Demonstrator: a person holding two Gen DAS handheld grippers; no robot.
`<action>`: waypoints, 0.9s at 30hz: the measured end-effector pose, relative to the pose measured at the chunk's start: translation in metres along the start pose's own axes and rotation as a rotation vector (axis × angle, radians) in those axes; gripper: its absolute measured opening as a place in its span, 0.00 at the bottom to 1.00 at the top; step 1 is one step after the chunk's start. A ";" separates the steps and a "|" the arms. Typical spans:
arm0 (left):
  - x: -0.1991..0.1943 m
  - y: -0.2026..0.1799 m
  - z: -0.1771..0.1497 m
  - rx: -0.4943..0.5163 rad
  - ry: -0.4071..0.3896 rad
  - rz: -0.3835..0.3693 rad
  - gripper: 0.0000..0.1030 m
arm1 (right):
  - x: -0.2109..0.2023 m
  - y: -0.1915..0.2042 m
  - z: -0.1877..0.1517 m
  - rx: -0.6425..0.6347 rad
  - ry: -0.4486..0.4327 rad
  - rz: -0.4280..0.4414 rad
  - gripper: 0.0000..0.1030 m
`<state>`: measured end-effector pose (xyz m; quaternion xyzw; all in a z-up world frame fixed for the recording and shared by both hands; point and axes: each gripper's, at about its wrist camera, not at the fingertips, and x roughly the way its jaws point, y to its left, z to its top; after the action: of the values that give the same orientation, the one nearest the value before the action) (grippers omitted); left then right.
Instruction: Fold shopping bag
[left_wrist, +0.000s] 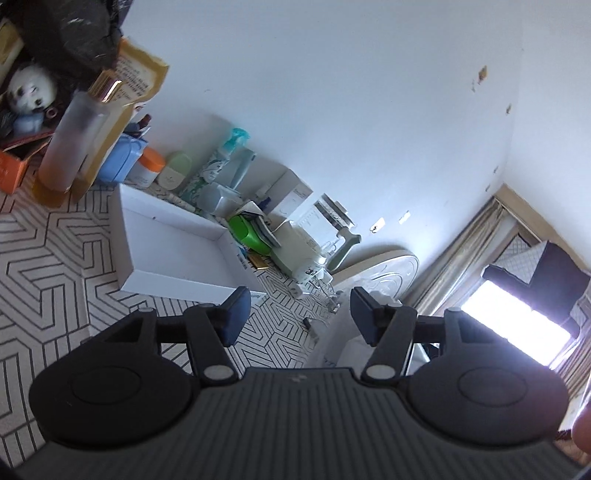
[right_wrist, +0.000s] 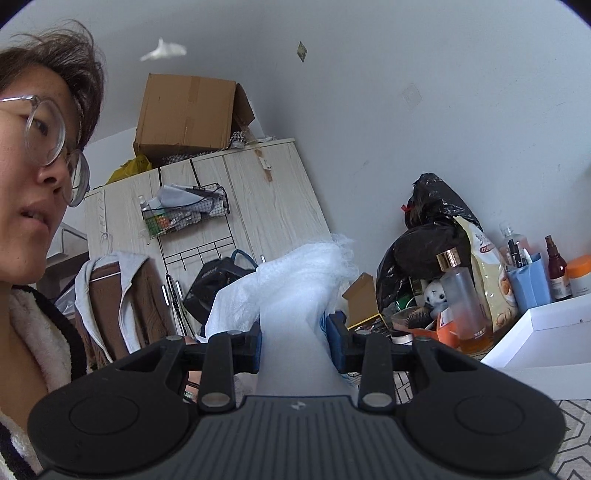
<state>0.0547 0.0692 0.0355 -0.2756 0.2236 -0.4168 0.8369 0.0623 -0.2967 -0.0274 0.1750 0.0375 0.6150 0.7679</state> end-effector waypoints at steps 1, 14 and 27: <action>0.000 -0.003 0.001 0.025 0.006 -0.009 0.65 | 0.001 -0.001 -0.001 0.007 0.009 0.004 0.33; 0.032 0.033 -0.004 -0.127 0.156 -0.216 0.27 | 0.008 -0.006 -0.007 0.085 0.068 0.160 0.34; 0.040 0.048 -0.028 -0.212 0.173 -0.131 0.19 | 0.002 -0.021 -0.003 0.165 -0.009 0.106 0.34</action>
<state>0.0875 0.0524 -0.0228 -0.3396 0.3193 -0.4669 0.7515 0.0815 -0.2976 -0.0359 0.2420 0.0754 0.6488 0.7175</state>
